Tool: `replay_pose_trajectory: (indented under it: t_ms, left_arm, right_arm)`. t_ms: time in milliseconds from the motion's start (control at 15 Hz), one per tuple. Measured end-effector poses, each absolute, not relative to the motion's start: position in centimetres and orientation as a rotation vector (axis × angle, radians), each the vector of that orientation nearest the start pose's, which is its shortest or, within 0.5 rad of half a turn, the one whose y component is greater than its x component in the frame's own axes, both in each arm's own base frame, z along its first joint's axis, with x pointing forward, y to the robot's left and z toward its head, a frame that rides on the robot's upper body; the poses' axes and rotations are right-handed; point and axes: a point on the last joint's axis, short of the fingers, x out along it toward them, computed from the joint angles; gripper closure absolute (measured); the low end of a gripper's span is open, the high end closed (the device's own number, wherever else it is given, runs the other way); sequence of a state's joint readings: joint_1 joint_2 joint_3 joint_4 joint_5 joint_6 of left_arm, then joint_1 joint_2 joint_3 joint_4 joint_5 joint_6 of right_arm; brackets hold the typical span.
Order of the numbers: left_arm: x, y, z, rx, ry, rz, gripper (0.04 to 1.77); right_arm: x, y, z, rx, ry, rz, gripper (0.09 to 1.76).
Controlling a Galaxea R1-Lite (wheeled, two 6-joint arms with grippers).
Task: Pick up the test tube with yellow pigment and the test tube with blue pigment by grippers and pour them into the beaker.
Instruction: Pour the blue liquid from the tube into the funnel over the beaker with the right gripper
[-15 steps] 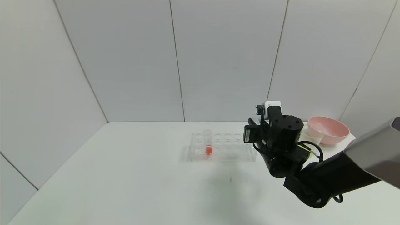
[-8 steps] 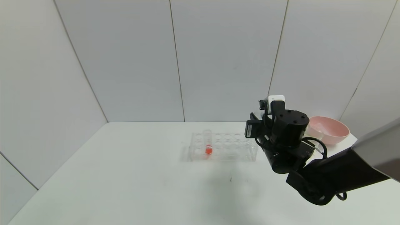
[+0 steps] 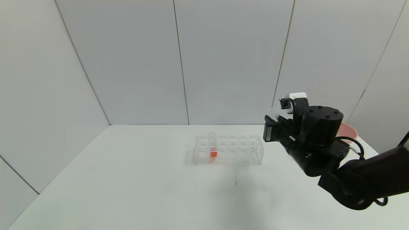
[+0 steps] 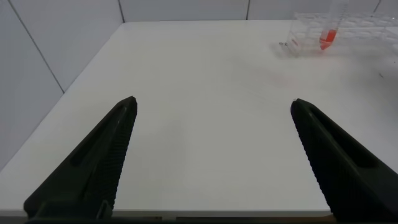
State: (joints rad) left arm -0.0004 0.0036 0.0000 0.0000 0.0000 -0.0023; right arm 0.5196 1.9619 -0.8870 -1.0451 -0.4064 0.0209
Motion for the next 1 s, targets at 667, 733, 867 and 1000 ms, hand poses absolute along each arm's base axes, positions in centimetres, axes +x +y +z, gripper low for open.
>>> replay_pose_trajectory:
  t_ms: [667,733,867,1000]
  left_arm:
    - [-2.3,0.0,7.6,-0.003,0.004,0.000,0.05]
    - [-2.3,0.0,7.6,-0.003,0.004,-0.001,0.05]
    - [-2.3,0.0,7.6,-0.003,0.004,-0.001,0.05]
    - [-2.3,0.0,7.6,-0.003,0.004,-0.001,0.05]
  right_arm:
    - [28.5,-0.4,17.8,-0.046,0.155,0.507,1.37]
    - [28.1,-2.5,18.0,-0.075,0.158,0.530,1.37]
    - [27.5,-5.7,18.5,-0.116,0.186,0.542,1.37]
    - [27.7,-7.9,19.6,-0.140,0.221,0.527,1.37]
